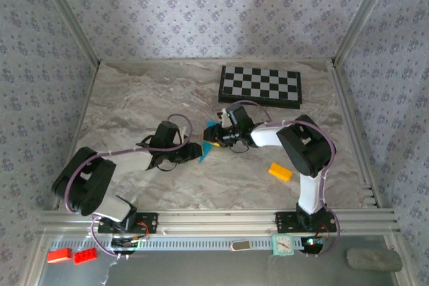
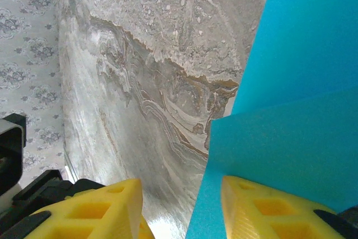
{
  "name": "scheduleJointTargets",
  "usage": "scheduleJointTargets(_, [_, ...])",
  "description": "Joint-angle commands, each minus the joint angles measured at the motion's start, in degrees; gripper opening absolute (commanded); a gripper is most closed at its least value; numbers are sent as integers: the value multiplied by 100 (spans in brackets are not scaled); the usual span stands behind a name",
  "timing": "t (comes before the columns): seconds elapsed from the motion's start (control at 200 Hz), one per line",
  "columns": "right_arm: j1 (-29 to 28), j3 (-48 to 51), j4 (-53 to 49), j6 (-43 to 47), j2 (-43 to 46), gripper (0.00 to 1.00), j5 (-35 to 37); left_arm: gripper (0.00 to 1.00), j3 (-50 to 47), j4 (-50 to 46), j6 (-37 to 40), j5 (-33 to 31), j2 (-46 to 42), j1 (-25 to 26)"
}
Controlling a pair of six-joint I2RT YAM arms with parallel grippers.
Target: Fold a paper plane with a square sheet of paper (pick it up from the middle)
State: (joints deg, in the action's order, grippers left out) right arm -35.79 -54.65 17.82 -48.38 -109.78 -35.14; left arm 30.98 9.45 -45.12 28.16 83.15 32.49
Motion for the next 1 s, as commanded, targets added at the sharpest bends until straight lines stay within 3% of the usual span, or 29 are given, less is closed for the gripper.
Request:
scheduleJointTargets(0.0, [-51, -142, -172, 85, -88, 43, 69, 39, 223, -576, 315, -319, -34, 104])
scheduleJointTargets(0.25, [-64, -186, -206, 57, -122, 43, 79, 49, 452, -575, 336, -338, 383, 299])
scheduleJointTargets(0.495, [-77, -221, -242, 51, -123, 43, 84, 49, 618, -906, 443, -615, 656, 330])
scheduleJointTargets(0.655, [-72, -232, -261, 47, -140, 43, 86, 45, 584, -945, 473, -645, 845, 362])
scheduleJointTargets(0.995, [-53, -254, -315, 30, -168, 42, 113, 28, 479, -923, 470, -716, 910, 364])
